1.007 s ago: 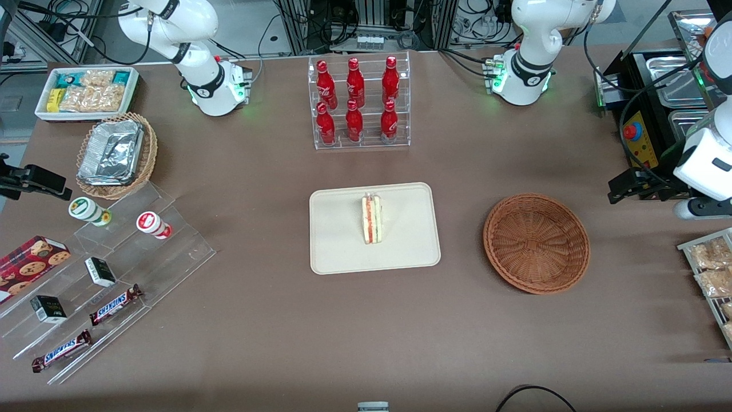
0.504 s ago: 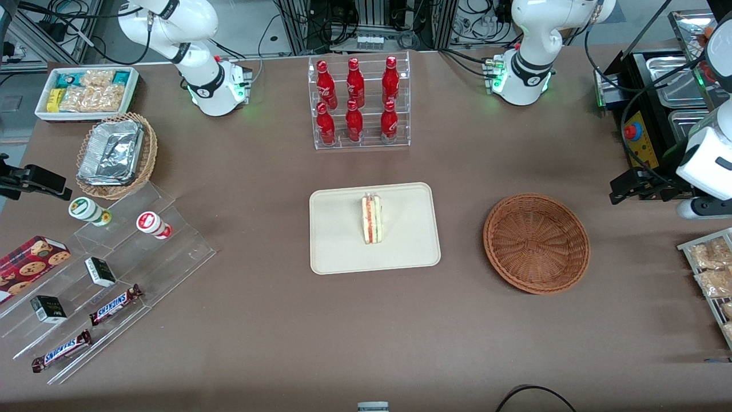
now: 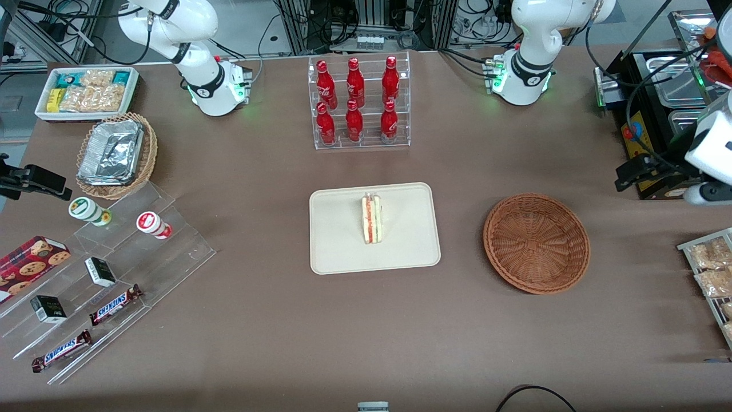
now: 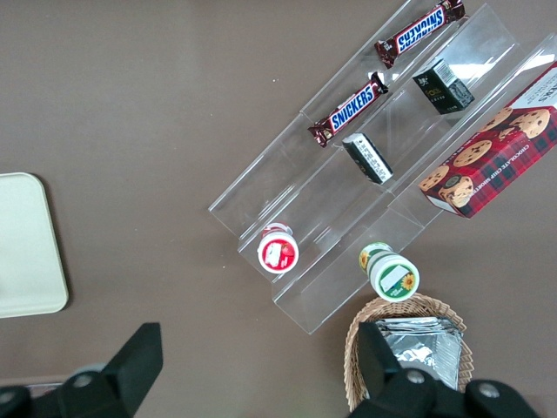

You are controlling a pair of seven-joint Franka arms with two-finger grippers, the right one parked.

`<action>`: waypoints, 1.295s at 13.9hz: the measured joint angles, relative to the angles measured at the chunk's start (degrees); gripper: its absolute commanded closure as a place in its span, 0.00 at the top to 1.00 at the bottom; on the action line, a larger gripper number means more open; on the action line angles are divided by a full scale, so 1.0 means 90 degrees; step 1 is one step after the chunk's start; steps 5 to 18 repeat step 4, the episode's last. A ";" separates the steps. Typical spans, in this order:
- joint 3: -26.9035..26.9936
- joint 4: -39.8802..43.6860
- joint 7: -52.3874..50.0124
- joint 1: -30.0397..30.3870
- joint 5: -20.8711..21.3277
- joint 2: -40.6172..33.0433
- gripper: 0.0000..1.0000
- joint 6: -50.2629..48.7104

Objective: Place sandwich from basket to tray

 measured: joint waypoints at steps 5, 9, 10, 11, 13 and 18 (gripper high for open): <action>-0.0009 -0.0275 0.0000 0.0000 0.0000 -0.0186 1.00 0.0000; -0.0009 -0.0275 0.0000 0.0000 0.0000 -0.0186 1.00 0.0000; -0.0009 -0.0275 0.0000 0.0000 0.0000 -0.0186 1.00 0.0000; -0.0009 -0.0275 0.0000 0.0000 0.0000 -0.0186 1.00 0.0000; -0.0009 -0.0275 0.0000 0.0000 0.0000 -0.0186 1.00 0.0000; -0.0009 -0.0275 0.0000 0.0000 0.0000 -0.0186 1.00 0.0000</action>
